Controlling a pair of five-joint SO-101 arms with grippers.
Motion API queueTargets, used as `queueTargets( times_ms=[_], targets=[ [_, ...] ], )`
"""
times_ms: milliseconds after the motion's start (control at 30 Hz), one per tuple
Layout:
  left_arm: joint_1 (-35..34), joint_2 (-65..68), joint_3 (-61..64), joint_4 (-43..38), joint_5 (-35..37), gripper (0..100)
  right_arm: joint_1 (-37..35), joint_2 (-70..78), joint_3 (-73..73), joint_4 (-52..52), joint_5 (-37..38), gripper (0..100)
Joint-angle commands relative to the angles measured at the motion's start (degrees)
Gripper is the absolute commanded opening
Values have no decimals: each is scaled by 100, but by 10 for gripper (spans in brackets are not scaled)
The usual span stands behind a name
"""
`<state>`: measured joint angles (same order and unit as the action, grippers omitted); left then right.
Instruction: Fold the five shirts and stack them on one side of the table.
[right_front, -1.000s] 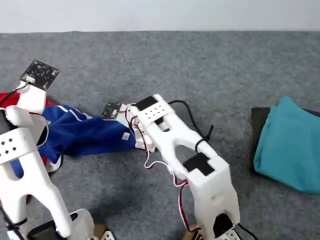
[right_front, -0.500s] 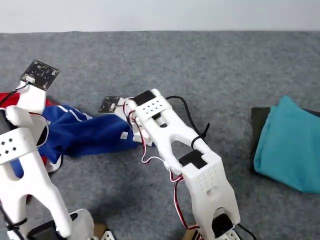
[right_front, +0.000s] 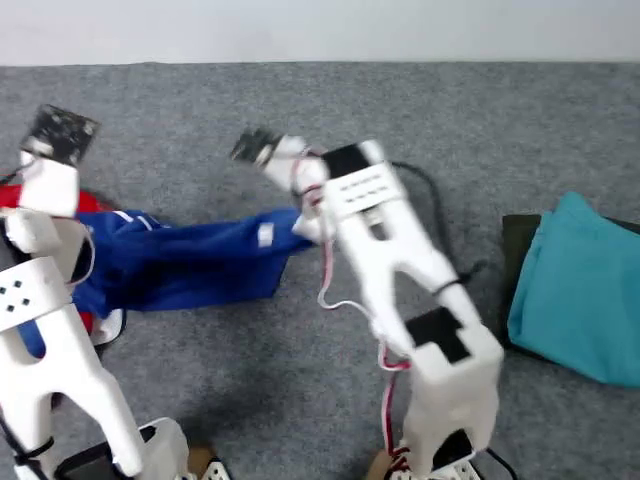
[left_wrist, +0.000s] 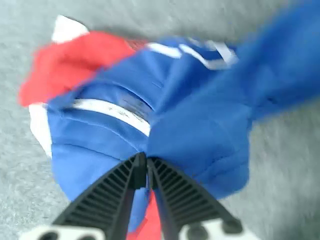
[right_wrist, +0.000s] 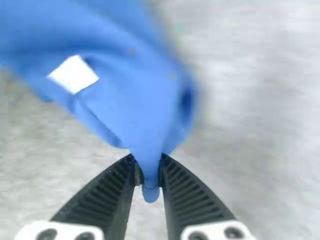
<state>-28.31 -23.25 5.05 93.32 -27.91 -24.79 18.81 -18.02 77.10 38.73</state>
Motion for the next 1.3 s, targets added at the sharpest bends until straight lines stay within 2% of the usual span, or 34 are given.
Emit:
queueTargets(
  times_ms=[0, 100, 267, 400, 567, 767, 1033, 1267],
  targets=[
    [360, -167, -391, -554, 695, 5, 602, -1042, -563, -242, 62, 10],
    [941, -167, -655, -958, 993, 5, 919, -1508, -993, -303, 62, 10],
    [1811, -202, -1297, -1846, 1055, 5, 1262, -2141, -1618, -303, 35, 10],
    [2057, -167, -2114, -2259, 1073, 5, 1516, -2615, -1960, -303, 35, 10],
    [2031, -211, -3081, -2338, 1055, 5, 1771, -3301, -2101, -303, 26, 10],
    [2040, -211, -4127, -2171, 1055, 5, 2088, -4154, -2092, -242, 26, 10],
    [2215, -211, -4936, -1020, 1046, 5, 2273, -4954, -2084, 400, 62, 10],
    [2215, -211, -6123, -422, 914, 5, 2281, -5648, -2084, 1121, 62, 10]
  ],
)
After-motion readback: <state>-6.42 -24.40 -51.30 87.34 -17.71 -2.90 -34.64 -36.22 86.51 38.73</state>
